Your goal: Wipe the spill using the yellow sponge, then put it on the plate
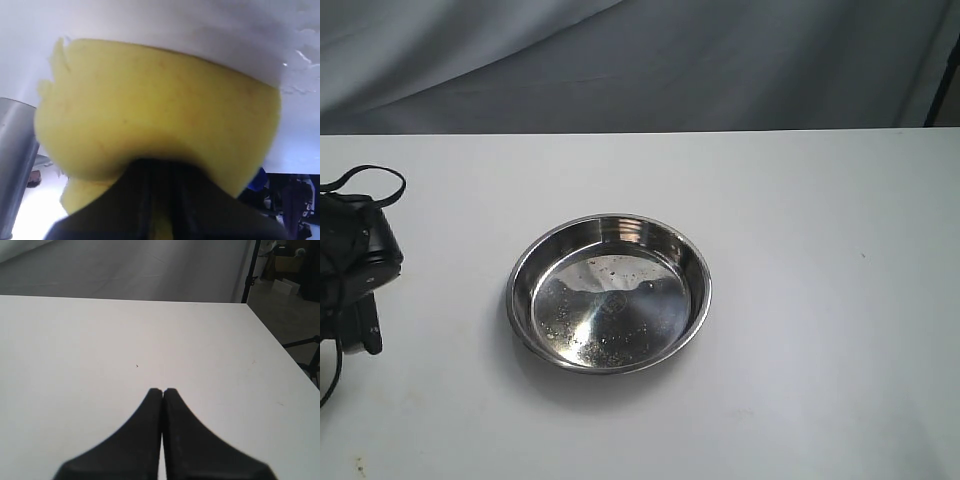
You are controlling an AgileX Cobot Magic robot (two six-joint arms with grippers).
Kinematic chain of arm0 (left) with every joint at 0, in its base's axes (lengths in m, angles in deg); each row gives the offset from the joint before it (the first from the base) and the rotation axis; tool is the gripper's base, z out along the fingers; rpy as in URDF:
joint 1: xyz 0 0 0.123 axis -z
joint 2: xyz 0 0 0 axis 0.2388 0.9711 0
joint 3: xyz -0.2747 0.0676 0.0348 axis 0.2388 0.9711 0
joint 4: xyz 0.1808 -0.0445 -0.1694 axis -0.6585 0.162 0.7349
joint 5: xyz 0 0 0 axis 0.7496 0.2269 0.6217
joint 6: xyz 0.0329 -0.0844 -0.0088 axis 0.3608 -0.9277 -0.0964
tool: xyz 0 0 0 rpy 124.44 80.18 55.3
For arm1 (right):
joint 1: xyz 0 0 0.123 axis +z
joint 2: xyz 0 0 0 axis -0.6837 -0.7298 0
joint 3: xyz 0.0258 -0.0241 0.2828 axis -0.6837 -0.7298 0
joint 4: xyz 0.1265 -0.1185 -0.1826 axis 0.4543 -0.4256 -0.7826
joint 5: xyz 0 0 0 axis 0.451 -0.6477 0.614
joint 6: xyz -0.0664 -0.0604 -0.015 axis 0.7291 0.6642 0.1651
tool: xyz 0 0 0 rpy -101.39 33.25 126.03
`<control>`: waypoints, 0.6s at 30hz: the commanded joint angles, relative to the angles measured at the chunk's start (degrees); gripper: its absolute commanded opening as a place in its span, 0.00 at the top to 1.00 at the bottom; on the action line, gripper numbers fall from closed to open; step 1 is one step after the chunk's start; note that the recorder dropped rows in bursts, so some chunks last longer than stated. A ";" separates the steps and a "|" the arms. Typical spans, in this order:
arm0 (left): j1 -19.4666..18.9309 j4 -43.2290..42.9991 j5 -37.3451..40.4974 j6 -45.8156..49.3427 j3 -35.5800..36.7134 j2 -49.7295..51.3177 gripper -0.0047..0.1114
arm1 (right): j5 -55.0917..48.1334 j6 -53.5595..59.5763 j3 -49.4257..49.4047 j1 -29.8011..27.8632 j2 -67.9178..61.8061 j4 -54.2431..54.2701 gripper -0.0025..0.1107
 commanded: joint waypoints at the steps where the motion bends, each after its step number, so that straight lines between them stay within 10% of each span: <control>1: 3.85 3.41 -0.54 2.29 0.45 -0.34 0.96 | 0.10 -0.06 -0.17 -0.25 0.33 -0.60 0.98; 18: 23.44 3.44 -4.45 5.24 0.45 -0.34 0.96 | 0.10 -0.06 -0.17 -0.25 0.33 -0.60 0.98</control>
